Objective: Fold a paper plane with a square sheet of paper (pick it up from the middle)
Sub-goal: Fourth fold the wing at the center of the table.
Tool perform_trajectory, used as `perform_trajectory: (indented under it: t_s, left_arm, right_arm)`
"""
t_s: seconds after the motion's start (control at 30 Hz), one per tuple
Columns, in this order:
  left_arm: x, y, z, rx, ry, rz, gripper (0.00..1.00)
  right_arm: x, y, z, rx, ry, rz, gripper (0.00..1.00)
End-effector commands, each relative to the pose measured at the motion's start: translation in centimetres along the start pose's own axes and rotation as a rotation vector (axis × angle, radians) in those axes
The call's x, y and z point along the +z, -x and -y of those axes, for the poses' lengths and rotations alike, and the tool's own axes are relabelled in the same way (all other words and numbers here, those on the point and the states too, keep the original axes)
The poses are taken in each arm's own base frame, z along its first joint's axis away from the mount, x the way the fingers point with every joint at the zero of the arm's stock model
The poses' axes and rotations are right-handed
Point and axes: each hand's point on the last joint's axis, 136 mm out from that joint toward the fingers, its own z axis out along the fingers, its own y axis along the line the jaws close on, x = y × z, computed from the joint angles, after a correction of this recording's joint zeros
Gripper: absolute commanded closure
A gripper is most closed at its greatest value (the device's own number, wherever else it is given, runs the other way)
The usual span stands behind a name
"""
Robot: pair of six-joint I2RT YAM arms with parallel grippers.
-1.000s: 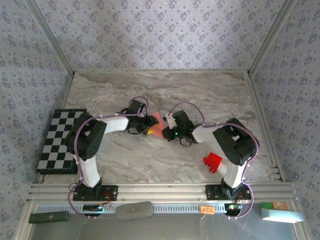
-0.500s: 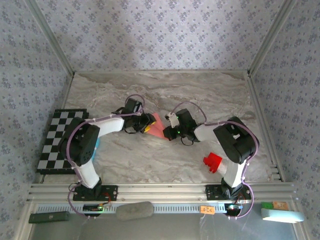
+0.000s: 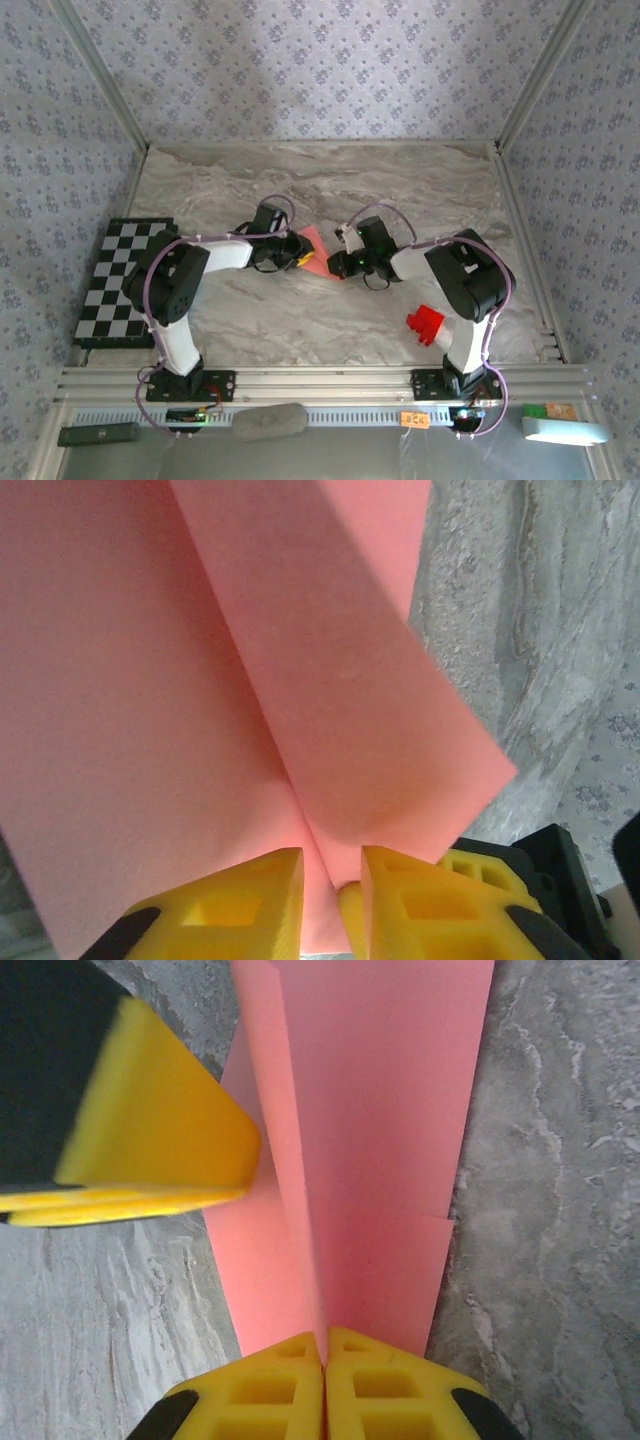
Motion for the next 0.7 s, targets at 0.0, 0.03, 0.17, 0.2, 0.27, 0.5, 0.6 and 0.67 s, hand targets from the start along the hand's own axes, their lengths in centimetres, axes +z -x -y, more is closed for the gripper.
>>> perform_trajectory:
  t_s: [0.0, 0.03, 0.17, 0.2, 0.27, 0.5, 0.6, 0.67]
  left_arm:
    - [0.5, 0.3, 2.6, 0.041, -0.074, -0.016, 0.82]
    - [0.5, 0.3, 2.8, 0.042, -0.08, -0.018, 0.83]
    - [0.4, 0.2, 2.8, 0.046, -0.083, -0.016, 0.86]
    - [0.3, 0.2, 2.9, 0.049, -0.086, -0.013, 0.86]
    - [0.0, 0.1, 2.7, 0.051, -0.085, -0.007, 0.86]
    - [-0.4, 0.1, 3.6, 0.088, -0.12, 0.007, 0.87]
    - [0.0, 0.1, 3.8, 0.082, -0.131, -0.004, 0.88]
    - [0.2, 0.2, 3.9, 0.079, -0.138, -0.007, 0.88]
  right_arm:
    - [0.1, -1.1, 0.6, 0.051, 0.011, -0.029, 0.9]
    - [0.0, -1.2, 0.6, 0.054, 0.01, -0.03, 0.9]
    - [0.0, -1.2, 0.9, 0.068, 0.006, -0.033, 0.9]
    - [-0.1, -1.2, 0.9, 0.071, 0.005, -0.035, 0.9]
    - [-0.1, -1.2, 1.0, 0.08, 0.003, -0.039, 0.9]
    - [0.2, -1.5, 1.2, 0.113, 0.004, -0.058, 0.9]
    - [0.4, -1.6, 1.2, 0.129, 0.011, -0.07, 0.9]
    - [0.4, -1.6, 1.2, 0.144, 0.019, -0.075, 0.9]
